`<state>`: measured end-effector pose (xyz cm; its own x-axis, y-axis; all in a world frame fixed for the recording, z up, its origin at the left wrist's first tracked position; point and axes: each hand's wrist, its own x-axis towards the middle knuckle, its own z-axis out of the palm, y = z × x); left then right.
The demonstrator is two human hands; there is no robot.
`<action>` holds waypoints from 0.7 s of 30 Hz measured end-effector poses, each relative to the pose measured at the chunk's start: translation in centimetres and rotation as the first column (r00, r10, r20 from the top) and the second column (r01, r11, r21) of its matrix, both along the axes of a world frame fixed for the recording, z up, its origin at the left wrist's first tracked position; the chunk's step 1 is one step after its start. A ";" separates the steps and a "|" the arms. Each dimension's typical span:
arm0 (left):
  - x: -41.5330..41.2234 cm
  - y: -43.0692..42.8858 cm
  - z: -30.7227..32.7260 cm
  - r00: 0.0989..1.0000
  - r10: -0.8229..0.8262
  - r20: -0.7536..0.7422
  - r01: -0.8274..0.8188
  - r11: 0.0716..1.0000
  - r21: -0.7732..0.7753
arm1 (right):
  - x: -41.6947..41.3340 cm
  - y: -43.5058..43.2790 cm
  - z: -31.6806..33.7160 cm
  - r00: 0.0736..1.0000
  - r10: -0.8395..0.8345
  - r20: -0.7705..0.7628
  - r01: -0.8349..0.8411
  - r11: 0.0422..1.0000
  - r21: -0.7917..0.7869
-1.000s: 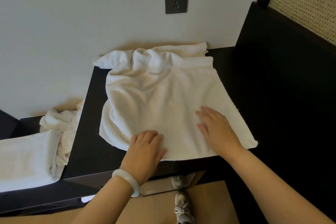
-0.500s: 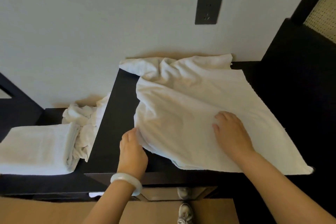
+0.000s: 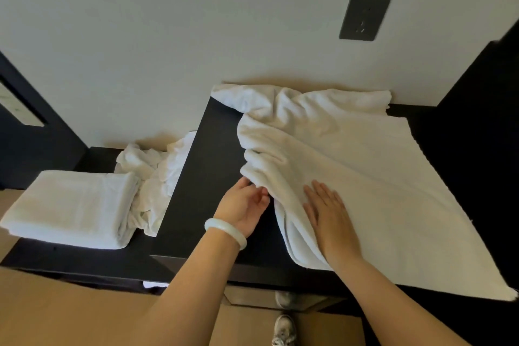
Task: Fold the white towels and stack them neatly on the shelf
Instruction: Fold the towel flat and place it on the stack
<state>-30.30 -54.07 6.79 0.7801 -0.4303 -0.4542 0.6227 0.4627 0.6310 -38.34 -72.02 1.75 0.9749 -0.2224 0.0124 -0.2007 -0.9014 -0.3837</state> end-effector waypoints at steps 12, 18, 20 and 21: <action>2.5 -0.2 0.4 1.000 0.019 0.022 -0.022 0.989 0.145 | -0.1 0.1 0.8 0.996 -0.061 0.061 0.051 0.985 0.163; 1.5 6.2 0.2 0.962 -0.047 0.268 -0.087 0.880 0.468 | 0.1 0.2 0.1 0.995 -0.071 0.071 0.061 0.990 0.131; 1.3 8.8 0.8 0.928 -0.070 0.367 -0.202 0.730 0.652 | 0.3 0.1 0.0 0.995 -0.071 0.066 0.062 0.989 0.133; 1.4 10.2 0.8 0.896 -0.124 0.426 -0.282 0.581 0.763 | 0.3 0.1 0.0 0.995 -0.074 0.065 0.064 0.988 0.142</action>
<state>-28.93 -43.86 7.57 0.9761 0.0179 -0.2164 0.2108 -0.3159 0.9251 -38.06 -71.88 1.74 0.9551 -0.2930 0.0441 -0.2284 -0.8228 -0.5204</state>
